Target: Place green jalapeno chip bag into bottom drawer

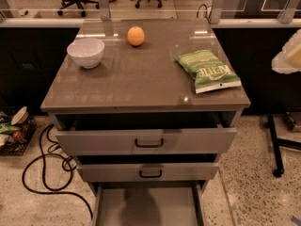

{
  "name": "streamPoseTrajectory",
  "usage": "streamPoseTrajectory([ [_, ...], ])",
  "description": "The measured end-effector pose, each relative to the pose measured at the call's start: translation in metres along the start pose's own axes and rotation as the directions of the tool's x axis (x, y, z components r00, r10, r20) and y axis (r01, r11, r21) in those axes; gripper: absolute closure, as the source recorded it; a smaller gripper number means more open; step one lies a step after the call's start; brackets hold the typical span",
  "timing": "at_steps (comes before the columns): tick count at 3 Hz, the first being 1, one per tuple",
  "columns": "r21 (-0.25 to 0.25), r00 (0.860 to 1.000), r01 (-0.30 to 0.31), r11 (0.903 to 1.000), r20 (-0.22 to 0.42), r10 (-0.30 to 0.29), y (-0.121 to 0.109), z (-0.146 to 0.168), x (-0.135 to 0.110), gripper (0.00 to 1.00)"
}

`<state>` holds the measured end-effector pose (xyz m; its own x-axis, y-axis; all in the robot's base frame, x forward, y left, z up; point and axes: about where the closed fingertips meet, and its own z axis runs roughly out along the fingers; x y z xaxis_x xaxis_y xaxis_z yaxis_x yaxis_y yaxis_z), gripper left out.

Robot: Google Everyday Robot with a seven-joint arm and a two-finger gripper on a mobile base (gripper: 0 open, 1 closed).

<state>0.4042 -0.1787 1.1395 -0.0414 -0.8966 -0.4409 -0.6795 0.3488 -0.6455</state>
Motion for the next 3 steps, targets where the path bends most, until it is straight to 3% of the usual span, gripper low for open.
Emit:
streamPoseTrajectory([
  [2, 0.001, 1.0, -0.001, 1.0, -0.001, 0.001, 0.0, 0.0, 0.0, 0.0],
  [3, 0.041, 0.999, -0.042, 0.9983, -0.009, 0.042, -0.017, 0.017, -0.007, 0.0],
])
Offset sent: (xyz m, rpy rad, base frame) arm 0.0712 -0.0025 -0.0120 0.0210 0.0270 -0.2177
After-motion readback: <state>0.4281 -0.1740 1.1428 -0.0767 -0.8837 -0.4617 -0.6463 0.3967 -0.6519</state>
